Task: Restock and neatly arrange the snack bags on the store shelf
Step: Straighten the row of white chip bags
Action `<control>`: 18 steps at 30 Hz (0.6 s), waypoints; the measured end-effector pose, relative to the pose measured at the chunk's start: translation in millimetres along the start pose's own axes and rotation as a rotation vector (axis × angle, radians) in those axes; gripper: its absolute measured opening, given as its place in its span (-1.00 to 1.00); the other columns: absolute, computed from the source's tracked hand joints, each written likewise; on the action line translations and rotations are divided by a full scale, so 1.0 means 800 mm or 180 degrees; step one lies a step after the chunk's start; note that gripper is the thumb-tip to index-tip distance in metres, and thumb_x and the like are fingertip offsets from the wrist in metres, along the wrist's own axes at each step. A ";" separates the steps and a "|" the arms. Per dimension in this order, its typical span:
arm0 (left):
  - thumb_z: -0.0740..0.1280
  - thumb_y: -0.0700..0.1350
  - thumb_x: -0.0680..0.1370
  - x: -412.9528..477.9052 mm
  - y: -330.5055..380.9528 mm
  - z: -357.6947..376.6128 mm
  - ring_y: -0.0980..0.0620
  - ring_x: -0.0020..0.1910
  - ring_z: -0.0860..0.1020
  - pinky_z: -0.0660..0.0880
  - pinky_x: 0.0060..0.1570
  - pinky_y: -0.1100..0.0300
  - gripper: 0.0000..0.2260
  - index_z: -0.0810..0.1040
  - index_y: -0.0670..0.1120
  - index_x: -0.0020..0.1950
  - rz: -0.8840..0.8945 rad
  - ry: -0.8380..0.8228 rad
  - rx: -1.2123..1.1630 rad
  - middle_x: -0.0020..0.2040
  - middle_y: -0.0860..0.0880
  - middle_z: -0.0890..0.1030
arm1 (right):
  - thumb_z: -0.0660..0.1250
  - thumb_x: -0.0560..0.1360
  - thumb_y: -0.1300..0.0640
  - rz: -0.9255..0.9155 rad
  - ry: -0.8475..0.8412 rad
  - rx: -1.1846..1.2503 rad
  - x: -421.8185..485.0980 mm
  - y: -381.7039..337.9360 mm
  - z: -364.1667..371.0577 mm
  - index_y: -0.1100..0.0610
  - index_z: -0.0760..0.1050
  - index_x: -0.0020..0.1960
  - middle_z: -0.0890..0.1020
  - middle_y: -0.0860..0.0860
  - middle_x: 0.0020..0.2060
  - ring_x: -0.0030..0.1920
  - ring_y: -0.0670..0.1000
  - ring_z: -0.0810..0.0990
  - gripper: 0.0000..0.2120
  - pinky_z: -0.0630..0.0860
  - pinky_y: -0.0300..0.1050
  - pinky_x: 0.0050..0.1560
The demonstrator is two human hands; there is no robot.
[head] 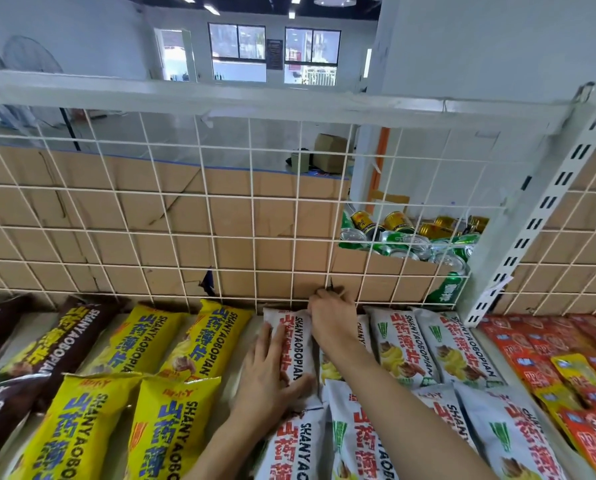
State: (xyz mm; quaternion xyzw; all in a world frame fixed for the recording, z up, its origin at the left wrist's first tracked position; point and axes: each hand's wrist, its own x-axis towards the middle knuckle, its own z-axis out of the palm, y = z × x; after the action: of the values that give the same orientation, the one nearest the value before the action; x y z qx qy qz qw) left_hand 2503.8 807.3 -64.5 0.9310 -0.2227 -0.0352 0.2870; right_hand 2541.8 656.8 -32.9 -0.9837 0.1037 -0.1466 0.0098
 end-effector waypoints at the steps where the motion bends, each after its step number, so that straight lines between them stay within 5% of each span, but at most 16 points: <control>1: -0.14 0.47 0.19 0.000 -0.001 0.002 0.03 0.51 -0.14 -0.09 0.45 0.16 -0.09 -0.27 0.15 0.46 0.0080 0.0000 0.0115 0.53 0.08 -0.20 | 0.53 0.15 0.20 0.0051 -0.0028 -0.0013 0.000 0.001 -0.003 0.08 0.55 -0.43 0.58 -0.02 -0.44 -0.40 0.03 0.57 -0.84 0.49 -0.12 -0.26; 3: -0.20 0.49 0.31 -0.002 -0.001 0.004 0.01 0.52 -0.07 -0.09 0.45 0.16 -0.17 -0.12 0.12 0.50 0.0308 0.0100 0.0480 0.53 0.07 -0.09 | 0.38 0.37 0.18 -0.0107 -0.0253 0.0081 0.002 0.004 -0.013 0.10 0.62 -0.20 0.64 0.03 -0.20 -0.16 0.07 0.60 -0.96 0.45 -0.10 -0.08; 7: -0.18 0.17 0.62 -0.001 0.001 -0.004 -0.03 0.35 0.40 0.06 0.35 0.13 -0.45 0.46 -0.04 0.33 0.0543 0.0053 0.0884 0.33 -0.03 0.48 | 0.13 0.56 0.12 -0.0116 -0.0388 0.0658 -0.012 0.023 -0.025 0.08 0.49 0.21 0.53 0.05 0.17 0.20 0.11 0.44 -0.73 0.32 -0.06 0.18; 10: -0.17 0.11 0.63 0.007 -0.001 -0.012 0.02 0.38 0.28 0.04 0.34 0.14 -0.50 0.40 -0.05 0.33 0.0833 0.0017 0.0846 0.31 -0.05 0.50 | 0.07 0.59 0.06 0.0086 -0.0363 0.0629 -0.037 0.036 -0.028 0.09 0.35 0.34 0.39 0.08 0.31 0.31 0.11 0.33 -0.65 0.27 -0.01 0.28; 15: -0.02 0.19 0.55 0.020 0.005 -0.010 0.00 0.41 0.26 0.09 0.34 0.10 -0.56 0.30 0.05 0.36 0.0863 -0.0247 0.1117 0.33 -0.04 0.49 | 0.06 0.57 -0.15 0.0156 -0.1201 0.0512 -0.070 0.045 -0.025 -0.05 0.04 0.50 0.05 0.08 0.50 0.49 0.19 -0.03 -0.45 -0.05 0.12 0.47; 18: -0.08 0.28 0.40 0.028 0.007 -0.003 -0.08 0.49 -0.06 -0.16 0.46 0.05 -0.35 0.18 0.12 0.47 0.0982 -0.0179 0.1118 0.52 -0.06 0.08 | 0.09 0.54 -0.20 0.0101 -0.1459 0.0705 -0.075 0.046 -0.024 -0.16 -0.11 0.51 -0.12 0.01 0.52 0.49 0.20 -0.23 -0.37 -0.11 0.15 0.46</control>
State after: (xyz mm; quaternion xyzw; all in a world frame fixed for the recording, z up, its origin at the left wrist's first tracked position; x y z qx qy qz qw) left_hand 2522.1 794.7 -57.8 0.9202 -0.3730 0.0224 0.1163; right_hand 2472.4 633.8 -33.4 -0.9824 0.0974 0.0699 0.1431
